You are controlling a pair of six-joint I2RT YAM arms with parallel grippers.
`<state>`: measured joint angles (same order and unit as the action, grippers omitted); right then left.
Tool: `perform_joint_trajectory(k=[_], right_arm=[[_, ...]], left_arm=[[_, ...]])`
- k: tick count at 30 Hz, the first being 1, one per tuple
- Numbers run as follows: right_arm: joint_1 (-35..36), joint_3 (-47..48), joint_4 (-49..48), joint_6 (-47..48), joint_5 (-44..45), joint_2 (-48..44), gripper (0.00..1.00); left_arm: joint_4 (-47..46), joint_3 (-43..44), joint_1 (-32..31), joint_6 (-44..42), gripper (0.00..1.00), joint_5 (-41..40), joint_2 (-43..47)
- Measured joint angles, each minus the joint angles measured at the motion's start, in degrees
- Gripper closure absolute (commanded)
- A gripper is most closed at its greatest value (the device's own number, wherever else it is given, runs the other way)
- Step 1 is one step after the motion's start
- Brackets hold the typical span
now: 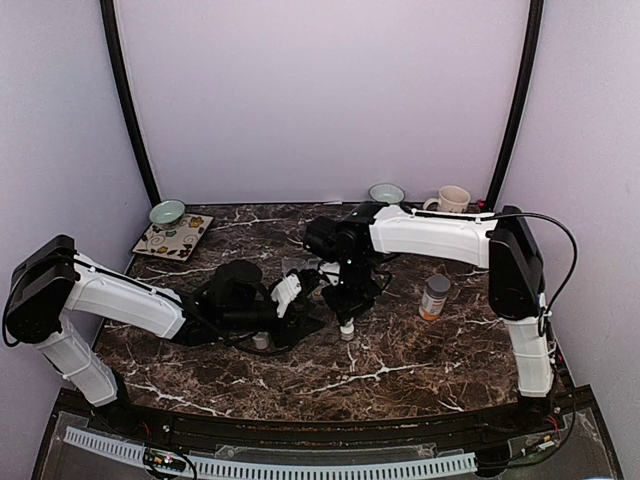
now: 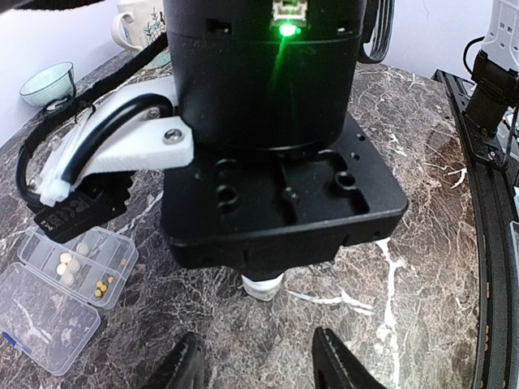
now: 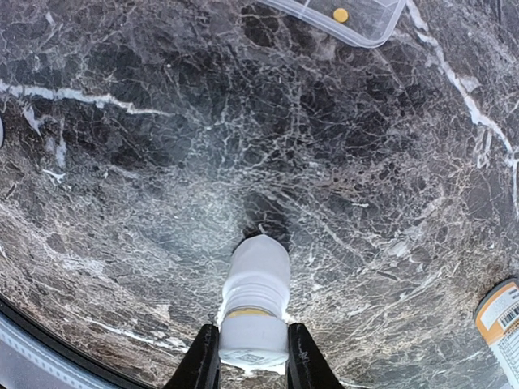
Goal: Sort the pills into containers
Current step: Close the lid of the pill bottle on the pill bottle.
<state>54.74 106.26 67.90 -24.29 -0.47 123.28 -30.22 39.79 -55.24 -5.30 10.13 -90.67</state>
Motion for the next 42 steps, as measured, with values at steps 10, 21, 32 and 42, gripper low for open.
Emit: perform_joint_trajectory(k=[10,21,32,42], right_arm=[[0.0,1.14,1.51,0.04,-0.2,0.59,0.78],[0.0,2.91,3.17,0.07,-0.46,0.59,0.77],[0.0,2.91,4.22,0.42,-1.6,1.88,0.77],[0.0,4.52,4.96,1.11,-2.19,3.37,0.76]], left_arm=[[-0.57,-0.33,0.02,0.02,0.52,0.17,0.0],[-1.05,-0.5,0.0,0.17,0.52,0.33,0.0],[-1.25,-0.55,0.0,0.2,0.52,0.33,0.0],[-1.46,-0.63,0.0,0.31,0.52,0.35,-0.02]])
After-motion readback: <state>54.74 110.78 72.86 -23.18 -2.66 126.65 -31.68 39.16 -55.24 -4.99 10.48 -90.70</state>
